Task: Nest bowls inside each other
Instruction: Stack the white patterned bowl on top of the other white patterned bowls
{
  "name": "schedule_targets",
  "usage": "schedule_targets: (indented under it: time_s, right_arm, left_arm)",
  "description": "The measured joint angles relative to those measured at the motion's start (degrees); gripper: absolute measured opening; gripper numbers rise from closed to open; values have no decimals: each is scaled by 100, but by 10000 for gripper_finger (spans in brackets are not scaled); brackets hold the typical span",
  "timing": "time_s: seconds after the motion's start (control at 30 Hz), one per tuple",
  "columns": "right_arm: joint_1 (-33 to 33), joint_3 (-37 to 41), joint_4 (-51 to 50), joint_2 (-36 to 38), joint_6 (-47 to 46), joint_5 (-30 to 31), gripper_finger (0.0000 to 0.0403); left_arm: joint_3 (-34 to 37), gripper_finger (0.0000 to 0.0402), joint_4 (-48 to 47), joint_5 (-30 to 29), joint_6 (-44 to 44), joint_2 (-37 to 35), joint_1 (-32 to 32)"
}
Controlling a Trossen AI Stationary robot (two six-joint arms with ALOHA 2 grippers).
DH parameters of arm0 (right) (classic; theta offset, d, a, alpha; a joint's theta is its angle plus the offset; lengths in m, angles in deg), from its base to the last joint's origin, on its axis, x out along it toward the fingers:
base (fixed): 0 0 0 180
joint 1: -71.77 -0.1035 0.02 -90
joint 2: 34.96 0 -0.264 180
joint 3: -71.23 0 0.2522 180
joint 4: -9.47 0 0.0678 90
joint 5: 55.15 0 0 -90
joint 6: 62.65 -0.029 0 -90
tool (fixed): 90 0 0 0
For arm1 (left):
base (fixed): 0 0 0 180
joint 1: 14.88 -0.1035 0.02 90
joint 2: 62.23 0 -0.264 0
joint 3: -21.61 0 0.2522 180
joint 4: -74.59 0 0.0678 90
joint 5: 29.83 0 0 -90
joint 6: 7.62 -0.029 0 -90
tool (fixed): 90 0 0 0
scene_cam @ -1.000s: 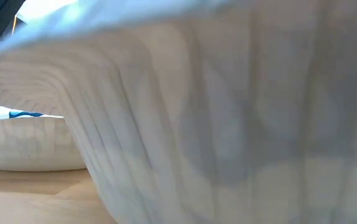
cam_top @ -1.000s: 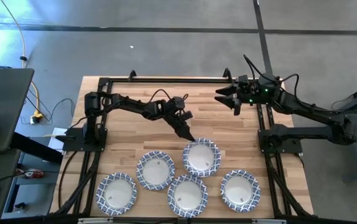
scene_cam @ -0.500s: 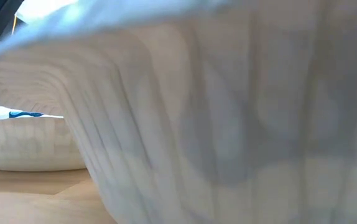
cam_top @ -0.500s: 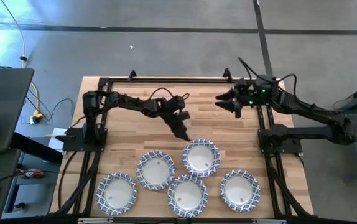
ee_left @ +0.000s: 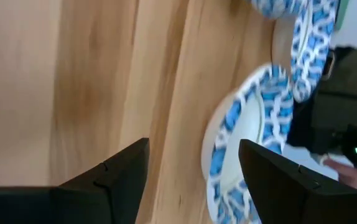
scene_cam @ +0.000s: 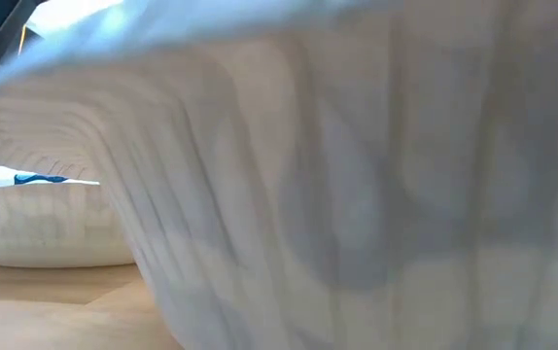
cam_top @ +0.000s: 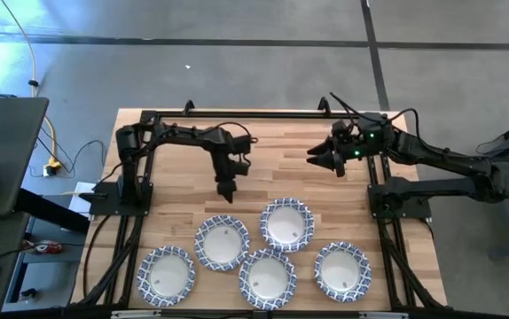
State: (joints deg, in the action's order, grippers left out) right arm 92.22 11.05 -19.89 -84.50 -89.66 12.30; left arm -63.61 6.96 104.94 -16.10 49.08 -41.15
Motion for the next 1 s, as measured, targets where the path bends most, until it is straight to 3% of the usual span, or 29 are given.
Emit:
schedule_targets:
  time_s: [0.37, 1.0]
  right_arm:
    - [2, 0, 21, 0, -17, 174, 206]
    - [15, 0, 140, 0, -9, 162, 206]
  left_arm:
    - [0, 181, -811, 39, -1017, 0, 34]
    - [214, 177, -592, 109, -1076, 2, 198]
